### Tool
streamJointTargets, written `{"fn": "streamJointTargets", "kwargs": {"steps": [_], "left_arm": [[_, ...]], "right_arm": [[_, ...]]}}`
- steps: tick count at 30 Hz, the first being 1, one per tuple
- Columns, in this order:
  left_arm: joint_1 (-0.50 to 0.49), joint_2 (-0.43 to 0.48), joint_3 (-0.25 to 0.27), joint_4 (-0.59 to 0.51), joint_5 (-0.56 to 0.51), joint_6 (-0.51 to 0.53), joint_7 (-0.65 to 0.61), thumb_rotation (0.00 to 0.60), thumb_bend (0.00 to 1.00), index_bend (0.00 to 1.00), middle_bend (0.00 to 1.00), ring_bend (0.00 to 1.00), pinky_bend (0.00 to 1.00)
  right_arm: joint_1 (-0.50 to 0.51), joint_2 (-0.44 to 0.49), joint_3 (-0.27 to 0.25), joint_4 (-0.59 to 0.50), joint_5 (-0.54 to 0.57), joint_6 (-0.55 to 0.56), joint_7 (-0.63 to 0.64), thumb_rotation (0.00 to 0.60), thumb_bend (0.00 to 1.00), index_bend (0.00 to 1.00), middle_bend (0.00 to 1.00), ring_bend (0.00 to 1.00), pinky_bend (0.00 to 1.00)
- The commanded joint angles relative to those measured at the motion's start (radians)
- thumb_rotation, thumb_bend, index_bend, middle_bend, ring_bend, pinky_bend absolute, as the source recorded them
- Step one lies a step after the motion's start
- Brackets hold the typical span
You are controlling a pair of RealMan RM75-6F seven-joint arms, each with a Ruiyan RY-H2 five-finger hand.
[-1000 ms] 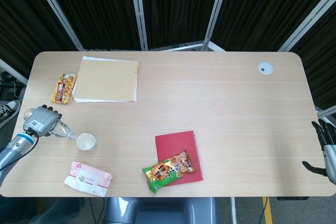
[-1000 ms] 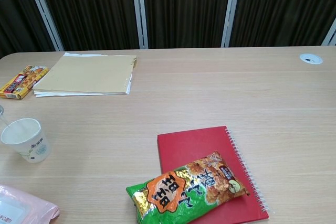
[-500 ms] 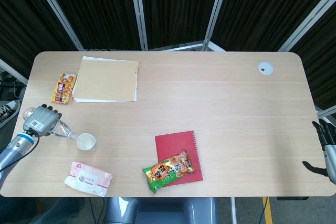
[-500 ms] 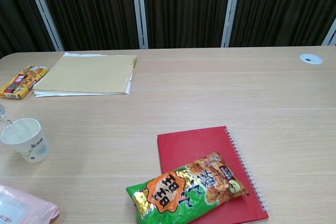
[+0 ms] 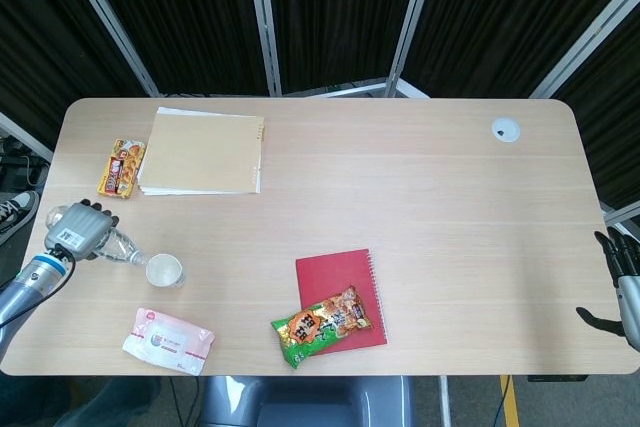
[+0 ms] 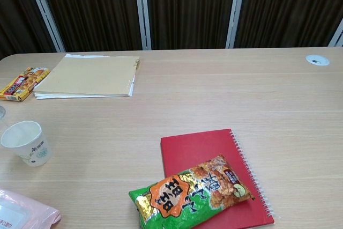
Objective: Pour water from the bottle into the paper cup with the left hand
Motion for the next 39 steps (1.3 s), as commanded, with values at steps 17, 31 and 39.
{"fn": "streamJointTargets", "kwargs": {"steps": [17,31,39], "left_arm": [[0.008,0.112,0.001,-0.078,0.046,0.140,-0.560,0.600,0.45,0.60,0.48,0.37,0.37],[-0.050,0.129,-0.130,-0.412,-0.003,0.234,-1.133,0.600,0.45,0.63,0.50,0.38,0.37],[-0.110,-0.038,-0.222,-0.516,-0.160,0.120,-1.036,0.600,0.45,0.63,0.51,0.39,0.37]], "right_arm": [[-0.001,0.003,0.001,0.000,0.000,0.000,0.009,0.600,0.00,0.00,0.00,0.00,0.00],[0.000,0.006,0.000,-0.009,-0.007,0.003,0.008,0.600,0.00,0.00,0.00,0.00,0.00],[-0.003,0.017,0.004,-0.011,0.008,-0.004,0.047,0.600,0.00,0.00,0.00,0.00,0.00]]}}
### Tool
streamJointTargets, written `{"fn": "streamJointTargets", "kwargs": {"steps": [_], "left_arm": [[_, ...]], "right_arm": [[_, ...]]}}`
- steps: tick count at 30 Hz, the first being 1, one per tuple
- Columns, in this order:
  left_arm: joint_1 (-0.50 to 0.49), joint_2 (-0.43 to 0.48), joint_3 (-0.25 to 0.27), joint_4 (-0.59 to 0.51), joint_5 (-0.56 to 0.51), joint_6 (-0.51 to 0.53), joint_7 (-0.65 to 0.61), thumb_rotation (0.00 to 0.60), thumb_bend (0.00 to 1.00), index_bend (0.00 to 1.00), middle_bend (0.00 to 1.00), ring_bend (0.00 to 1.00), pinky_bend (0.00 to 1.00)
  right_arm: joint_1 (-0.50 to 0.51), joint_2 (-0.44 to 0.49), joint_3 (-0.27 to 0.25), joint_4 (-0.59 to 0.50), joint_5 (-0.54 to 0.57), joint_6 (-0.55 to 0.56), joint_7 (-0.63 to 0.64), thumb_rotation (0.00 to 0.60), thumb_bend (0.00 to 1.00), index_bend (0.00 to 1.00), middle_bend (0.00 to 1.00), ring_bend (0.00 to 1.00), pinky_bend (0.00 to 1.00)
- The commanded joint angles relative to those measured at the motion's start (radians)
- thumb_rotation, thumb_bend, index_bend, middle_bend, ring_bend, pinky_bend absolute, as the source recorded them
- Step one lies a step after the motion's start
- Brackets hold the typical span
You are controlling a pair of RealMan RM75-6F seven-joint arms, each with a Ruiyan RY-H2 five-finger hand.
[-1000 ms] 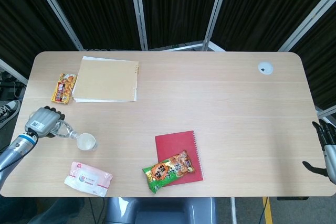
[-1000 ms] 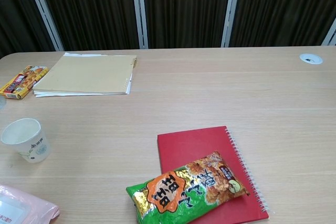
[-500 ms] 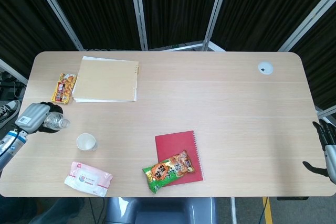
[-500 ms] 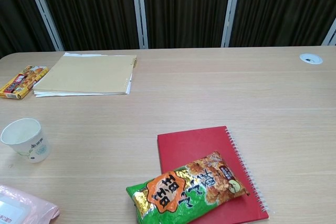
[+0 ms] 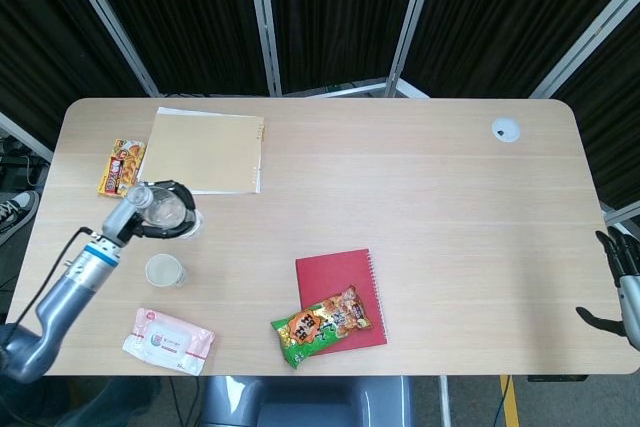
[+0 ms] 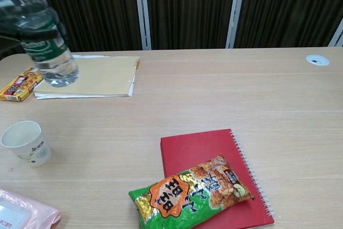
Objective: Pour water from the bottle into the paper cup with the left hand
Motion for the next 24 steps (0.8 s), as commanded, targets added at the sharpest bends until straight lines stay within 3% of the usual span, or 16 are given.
{"fn": "streamJointTargets", "kwargs": {"steps": [1,13,24], "left_arm": [[-0.039,-0.110,-0.049,-0.019,-0.079,-0.061,0.089,0.600,0.45,0.63,0.51,0.39,0.37],[-0.057,-0.376,-0.040,0.199,-0.132,-0.134,0.199,0.600,0.44,0.63,0.50,0.39,0.37],[-0.047,-0.489,-0.019,0.409,-0.091,-0.135,0.176,0.600,0.40,0.60,0.50,0.38,0.37]], "right_arm": [[-0.002,0.006,0.001,0.002,0.006,-0.004,0.018,0.600,0.00,0.00,0.00,0.00,0.00],[0.010,-0.001,0.010,0.056,0.058,-0.062,0.063,0.600,0.00,0.00,0.00,0.00,0.00],[0.021,0.001,0.012,0.051,0.066,-0.090,0.079,0.600,0.00,0.00,0.00,0.00,0.00]]}}
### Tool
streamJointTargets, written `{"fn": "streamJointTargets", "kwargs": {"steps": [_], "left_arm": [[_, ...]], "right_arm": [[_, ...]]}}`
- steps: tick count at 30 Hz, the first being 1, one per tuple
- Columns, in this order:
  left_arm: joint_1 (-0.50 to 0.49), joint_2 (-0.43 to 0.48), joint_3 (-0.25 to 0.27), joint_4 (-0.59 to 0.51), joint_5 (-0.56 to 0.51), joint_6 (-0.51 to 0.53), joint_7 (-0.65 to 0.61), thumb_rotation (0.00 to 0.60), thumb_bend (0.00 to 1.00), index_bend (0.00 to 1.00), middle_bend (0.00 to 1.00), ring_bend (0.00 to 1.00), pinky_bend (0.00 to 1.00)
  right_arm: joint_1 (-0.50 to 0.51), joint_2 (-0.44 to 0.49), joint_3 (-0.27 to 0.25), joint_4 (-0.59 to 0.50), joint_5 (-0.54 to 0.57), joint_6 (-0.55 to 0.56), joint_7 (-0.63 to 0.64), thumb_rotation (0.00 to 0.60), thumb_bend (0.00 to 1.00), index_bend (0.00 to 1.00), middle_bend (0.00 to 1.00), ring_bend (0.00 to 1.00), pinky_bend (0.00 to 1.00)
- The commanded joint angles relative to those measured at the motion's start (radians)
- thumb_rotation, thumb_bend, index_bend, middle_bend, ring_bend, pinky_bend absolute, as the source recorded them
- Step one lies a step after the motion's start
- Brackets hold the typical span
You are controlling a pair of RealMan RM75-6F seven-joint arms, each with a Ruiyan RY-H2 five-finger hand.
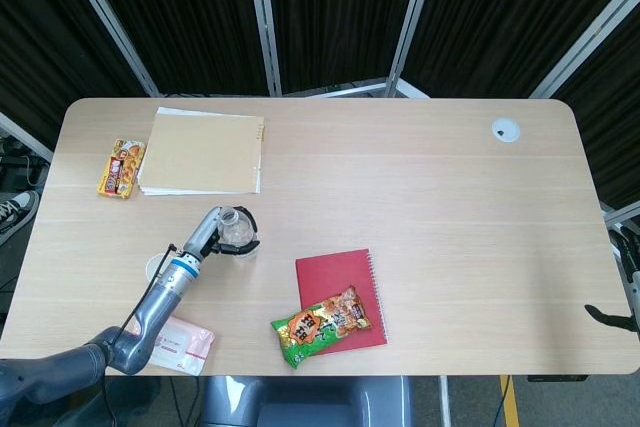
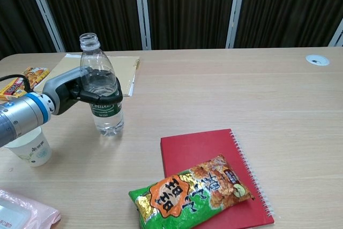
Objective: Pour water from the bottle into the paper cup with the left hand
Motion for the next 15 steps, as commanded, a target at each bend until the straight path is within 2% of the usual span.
{"fn": "streamJointTargets", "kwargs": {"steps": [1,6,11,15], "left_arm": [[0.005,-0.040,0.013,0.063,0.020,-0.002,-0.022,0.600,0.40,0.60,0.50,0.38,0.37],[0.005,-0.075,0.024,0.127,0.049,-0.004,-0.068,0.600,0.35,0.59,0.49,0.38,0.37],[0.005,-0.089,0.036,0.153,0.090,0.023,-0.092,0.600,0.25,0.55,0.45,0.34,0.34],[0.011,-0.098,0.040,0.160,0.103,0.041,-0.103,0.595,0.24,0.45,0.34,0.27,0.19]], "right_arm": [[0.002,-0.001,0.000,0.000,0.001,-0.005,0.000,0.600,0.00,0.00,0.00,0.00,0.00],[0.008,-0.003,-0.001,0.005,0.008,-0.021,0.002,0.600,0.00,0.00,0.00,0.00,0.00],[0.010,-0.006,0.001,0.014,0.015,-0.030,0.007,0.600,0.00,0.00,0.00,0.00,0.00],[0.010,-0.005,0.001,0.018,0.017,-0.031,0.011,0.600,0.00,0.00,0.00,0.00,0.00]]}}
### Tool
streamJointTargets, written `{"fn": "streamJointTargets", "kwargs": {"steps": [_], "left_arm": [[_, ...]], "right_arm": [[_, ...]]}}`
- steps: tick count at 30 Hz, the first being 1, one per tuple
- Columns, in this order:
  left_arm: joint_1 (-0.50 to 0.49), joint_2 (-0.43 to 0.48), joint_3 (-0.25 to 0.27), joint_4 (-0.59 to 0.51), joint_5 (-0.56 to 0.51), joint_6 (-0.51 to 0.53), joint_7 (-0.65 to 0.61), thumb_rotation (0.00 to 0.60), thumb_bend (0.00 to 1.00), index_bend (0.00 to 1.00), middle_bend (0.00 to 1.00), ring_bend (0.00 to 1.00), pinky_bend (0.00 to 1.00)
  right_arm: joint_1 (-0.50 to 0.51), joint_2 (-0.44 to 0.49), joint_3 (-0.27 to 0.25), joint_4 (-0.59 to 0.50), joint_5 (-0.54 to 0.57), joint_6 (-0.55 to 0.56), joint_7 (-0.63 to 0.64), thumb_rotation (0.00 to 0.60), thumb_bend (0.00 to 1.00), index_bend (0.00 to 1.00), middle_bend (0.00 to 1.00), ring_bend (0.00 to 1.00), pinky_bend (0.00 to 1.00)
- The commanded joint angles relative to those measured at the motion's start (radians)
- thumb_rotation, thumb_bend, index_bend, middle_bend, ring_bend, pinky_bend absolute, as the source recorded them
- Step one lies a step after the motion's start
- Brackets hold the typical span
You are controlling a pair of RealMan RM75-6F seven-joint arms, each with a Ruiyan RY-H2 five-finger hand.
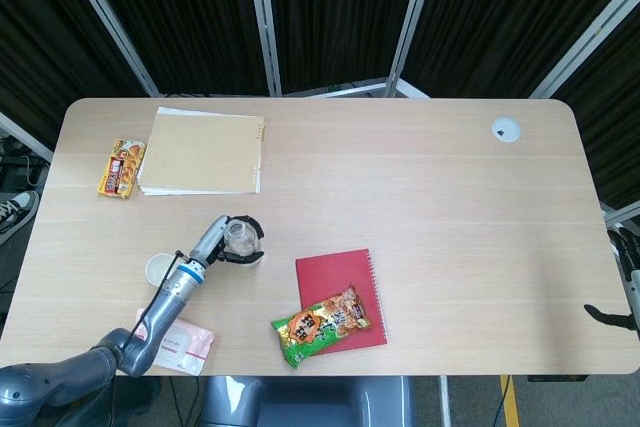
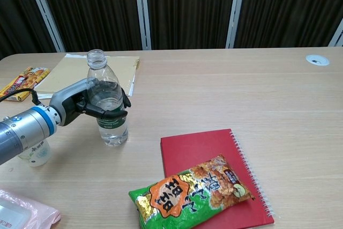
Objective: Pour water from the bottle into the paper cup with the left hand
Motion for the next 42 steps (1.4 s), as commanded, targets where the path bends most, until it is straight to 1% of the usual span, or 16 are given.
{"fn": "streamJointTargets", "kwargs": {"steps": [1,2,5,10,13,16,20,25,30,37,39,40,41,42], "left_arm": [[0.006,-0.007,0.003,0.005,0.008,0.012,-0.004,0.591,0.23,0.42,0.30,0.24,0.15],[0.009,-0.008,0.005,0.005,0.010,0.017,-0.004,0.585,0.22,0.39,0.26,0.21,0.13],[0.017,-0.003,0.015,-0.002,0.022,0.027,-0.008,0.574,0.20,0.31,0.17,0.15,0.09],[0.024,0.036,0.037,-0.040,0.041,0.027,-0.022,0.565,0.20,0.20,0.08,0.08,0.05],[0.028,0.061,0.038,-0.066,0.050,0.043,-0.015,0.552,0.20,0.11,0.01,0.02,0.01],[0.029,0.107,0.046,-0.118,0.062,0.046,-0.003,0.537,0.18,0.07,0.00,0.00,0.00],[0.038,0.174,0.060,-0.193,0.080,0.065,0.034,0.533,0.16,0.00,0.00,0.00,0.00],[0.063,0.258,0.062,-0.285,0.080,0.105,0.086,0.524,0.13,0.00,0.00,0.00,0.00],[0.106,0.352,0.054,-0.378,0.072,0.175,0.168,0.518,0.12,0.00,0.00,0.00,0.00],[0.151,0.582,0.102,-0.569,0.091,0.196,0.298,0.520,0.10,0.00,0.00,0.00,0.00],[0.185,0.636,0.102,-0.616,0.080,0.242,0.370,0.529,0.08,0.00,0.00,0.00,0.00],[0.200,0.649,0.101,-0.629,0.074,0.263,0.402,0.549,0.07,0.00,0.00,0.00,0.00],[0.222,0.663,0.099,-0.646,0.066,0.294,0.456,0.573,0.06,0.00,0.00,0.00,0.00],[0.255,0.682,0.099,-0.668,0.046,0.335,0.549,0.587,0.05,0.00,0.00,0.00,0.00]], "right_arm": [[-0.001,0.001,0.000,0.001,0.000,0.003,0.001,0.600,0.00,0.00,0.00,0.00,0.00],[-0.002,0.001,0.000,0.000,-0.001,0.004,0.000,0.600,0.00,0.00,0.00,0.00,0.00],[-0.004,0.001,-0.001,-0.001,-0.002,0.008,-0.005,0.600,0.00,0.00,0.00,0.00,0.00],[-0.004,0.003,-0.001,-0.005,-0.004,0.010,-0.012,0.600,0.00,0.00,0.00,0.00,0.00],[-0.005,0.004,-0.001,-0.007,-0.008,0.015,-0.011,0.600,0.00,0.00,0.00,0.00,0.00],[-0.006,0.005,-0.002,-0.009,-0.011,0.018,-0.010,0.600,0.00,0.00,0.00,0.00,0.00],[-0.007,0.006,-0.003,-0.013,-0.015,0.023,-0.011,0.600,0.00,0.00,0.00,0.00,0.00],[-0.013,0.012,-0.003,-0.023,-0.028,0.042,-0.006,0.600,0.00,0.00,0.00,0.00,0.00],[-0.023,0.020,-0.004,-0.034,-0.051,0.073,0.001,0.600,0.00,0.00,0.00,0.00,0.00],[-0.028,0.036,-0.004,-0.044,-0.072,0.093,0.032,0.600,0.00,0.00,0.00,0.00,0.00],[-0.032,0.043,-0.003,-0.046,-0.080,0.103,0.048,0.600,0.00,0.00,0.00,0.00,0.00],[-0.033,0.046,-0.003,-0.047,-0.082,0.107,0.052,0.600,0.00,0.00,0.00,0.00,0.00],[-0.036,0.049,-0.003,-0.048,-0.085,0.113,0.058,0.600,0.00,0.00,0.00,0.00,0.00],[-0.039,0.053,-0.002,-0.048,-0.090,0.124,0.064,0.600,0.00,0.00,0.00,0.00,0.00]]}}
